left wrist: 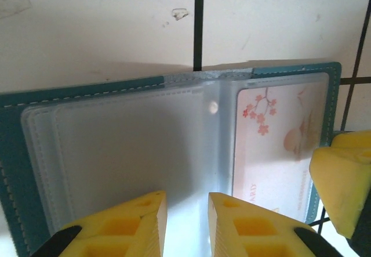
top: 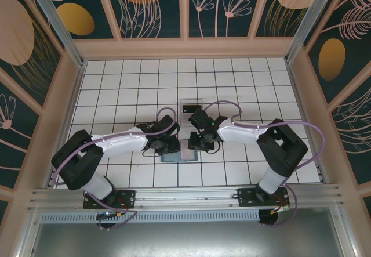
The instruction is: Take the credit cards out of the card holder
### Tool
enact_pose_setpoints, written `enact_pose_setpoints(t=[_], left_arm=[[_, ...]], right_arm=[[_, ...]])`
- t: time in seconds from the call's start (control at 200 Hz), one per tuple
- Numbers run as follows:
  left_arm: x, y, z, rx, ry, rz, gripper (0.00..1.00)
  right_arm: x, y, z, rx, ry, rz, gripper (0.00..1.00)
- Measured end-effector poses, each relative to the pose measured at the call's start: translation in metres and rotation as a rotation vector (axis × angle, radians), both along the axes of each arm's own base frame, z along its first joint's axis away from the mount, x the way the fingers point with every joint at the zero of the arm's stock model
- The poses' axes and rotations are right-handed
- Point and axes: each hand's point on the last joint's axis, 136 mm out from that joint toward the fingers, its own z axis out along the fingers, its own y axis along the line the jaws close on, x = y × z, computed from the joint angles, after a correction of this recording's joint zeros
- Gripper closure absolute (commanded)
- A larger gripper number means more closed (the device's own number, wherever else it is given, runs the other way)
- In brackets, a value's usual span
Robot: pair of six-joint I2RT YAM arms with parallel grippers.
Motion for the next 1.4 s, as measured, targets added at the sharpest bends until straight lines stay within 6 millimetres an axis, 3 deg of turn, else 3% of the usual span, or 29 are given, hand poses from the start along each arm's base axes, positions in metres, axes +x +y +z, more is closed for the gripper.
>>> enact_pose_setpoints(t=[0.465,0.771,1.396], left_arm=[[0.007,-0.021,0.016,-0.079,-0.005,-0.016,0.72],[0.006,-0.024,-0.005,-0.054,0.039,-0.021,0.73],[0.010,-0.014,-0.013,0.032,0.028,-0.032,0.75]], right_arm=[[0.002,-0.002,0.006,0.001,-0.019,-0.009,0.71],[0.002,-0.002,0.005,0.000,-0.018,-0.009,0.72],[0.001,-0.002,0.004,-0.003,-0.016,-0.008,0.72]])
